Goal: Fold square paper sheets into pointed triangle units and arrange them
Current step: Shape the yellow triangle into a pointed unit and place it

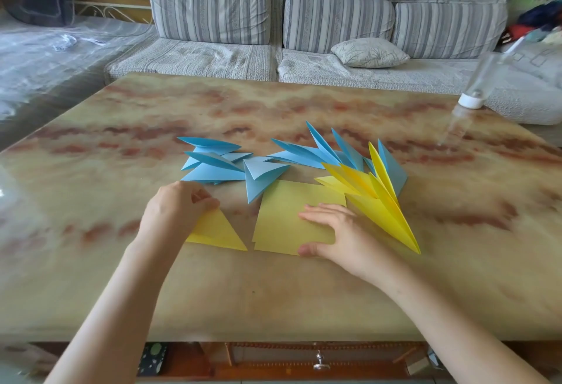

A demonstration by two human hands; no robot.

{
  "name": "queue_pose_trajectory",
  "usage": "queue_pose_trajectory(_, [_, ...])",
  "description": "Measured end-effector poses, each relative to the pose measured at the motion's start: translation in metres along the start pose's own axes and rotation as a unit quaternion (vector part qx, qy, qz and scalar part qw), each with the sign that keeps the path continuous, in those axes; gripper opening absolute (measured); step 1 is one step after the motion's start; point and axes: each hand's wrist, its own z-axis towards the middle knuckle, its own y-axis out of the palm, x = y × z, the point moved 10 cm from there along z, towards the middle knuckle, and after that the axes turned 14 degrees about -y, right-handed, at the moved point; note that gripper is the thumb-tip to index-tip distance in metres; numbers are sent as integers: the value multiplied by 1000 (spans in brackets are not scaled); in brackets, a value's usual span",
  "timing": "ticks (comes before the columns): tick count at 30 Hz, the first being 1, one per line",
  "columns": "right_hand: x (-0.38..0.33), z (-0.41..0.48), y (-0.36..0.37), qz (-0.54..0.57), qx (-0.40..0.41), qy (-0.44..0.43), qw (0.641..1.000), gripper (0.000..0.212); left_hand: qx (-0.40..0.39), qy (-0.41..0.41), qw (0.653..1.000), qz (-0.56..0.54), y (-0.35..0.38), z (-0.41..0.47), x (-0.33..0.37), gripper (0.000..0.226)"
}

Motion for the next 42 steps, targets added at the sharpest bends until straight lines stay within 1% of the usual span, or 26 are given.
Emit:
queue_pose_trajectory(3, [1, -2, -2, 28, 6, 10, 1000, 65, 3, 25, 1000, 11, 2, -4, 8, 3])
queue_pose_trajectory(6, [8, -5, -9, 45, 14, 32, 998, 60, 15, 39, 999, 19, -1, -6, 14, 7])
queue_pose_trajectory(9, [13, -8, -15, 52, 17, 44, 998, 51, 32, 44, 999, 4, -4, -10, 17, 8])
queue_pose_trajectory(12, [11, -9, -19, 83, 26, 42, 995, 44, 46, 80, 996, -2, -5, -14, 25, 9])
queue_pose_trajectory(14, [7, -8, -25, 113, 34, 37, 992, 44, 62, 103, 993, 4, -7, -16, 30, 10])
queue_pose_trajectory(15, [6, -8, -28, 128, 42, 33, 990, 44, 77, 119, 990, -3, -10, -18, 33, 10])
queue_pose_trajectory(17, [1, -7, -35, 157, 61, 25, 985, 43, 97, 149, 982, -57, -17, -27, 40, 10])
queue_pose_trajectory(18, [-2, -6, -38, 169, 70, 19, 983, 42, 82, 154, 980, -96, -17, -30, 42, 12])
queue_pose_trajectory(19, [-5, -6, -41, 179, 78, 12, 981, 39, 46, 152, 978, -134, -13, -34, 44, 17])
queue_pose_trajectory(21, [-11, -5, -46, 195, 88, -1, 977, 36, -69, 111, 968, -212, 6, -42, 48, 30])
queue_pose_trajectory(23, [-16, -5, -48, 196, 86, -15, 977, 39, -178, 38, 940, -289, 26, -52, 49, 39])
queue_pose_trajectory(24, [-19, -5, -47, 193, 79, -23, 978, 41, -217, 6, 923, -317, 33, -56, 49, 41])
queue_pose_trajectory(26, [-23, -6, -42, 193, 54, -37, 979, 43, -263, -36, 900, -346, 42, -60, 48, 42])
queue_pose_trajectory(28, [-27, -7, -35, 190, 22, -45, 981, 47, -286, -49, 891, -350, 47, -58, 44, 44])
queue_pose_trajectory(30, [-34, -7, -32, 185, 1, -64, 981, 52, -294, -40, 890, -345, 50, -55, 43, 47])
queue_pose_trajectory(32, [-45, -7, -34, 157, -8, -112, 981, 64, -295, -38, 878, -375, 50, -52, 42, 48])
queue_pose_trajectory(34, [-58, -8, -34, 107, -10, -167, 980, 82, -292, -38, 862, -413, 47, -52, 43, 47])
queue_pose_trajectory(37, [-70, -11, -31, 51, -11, -207, 977, 96, -290, -38, 853, -431, 45, -52, 45, 46])
queue_pose_trajectory(38, [-74, -12, -28, 37, -15, -217, 975, 95, -289, -42, 851, -436, 45, -51, 44, 46])
queue_pose_trajectory(39, [-79, -13, -26, 24, -14, -231, 973, 90, -286, -47, 849, -441, 46, -51, 43, 46])
queue_pose_trajectory(42, [-86, -13, -29, 8, 35, -264, 964, 57, -272, -50, 848, -452, 46, -50, 42, 45])
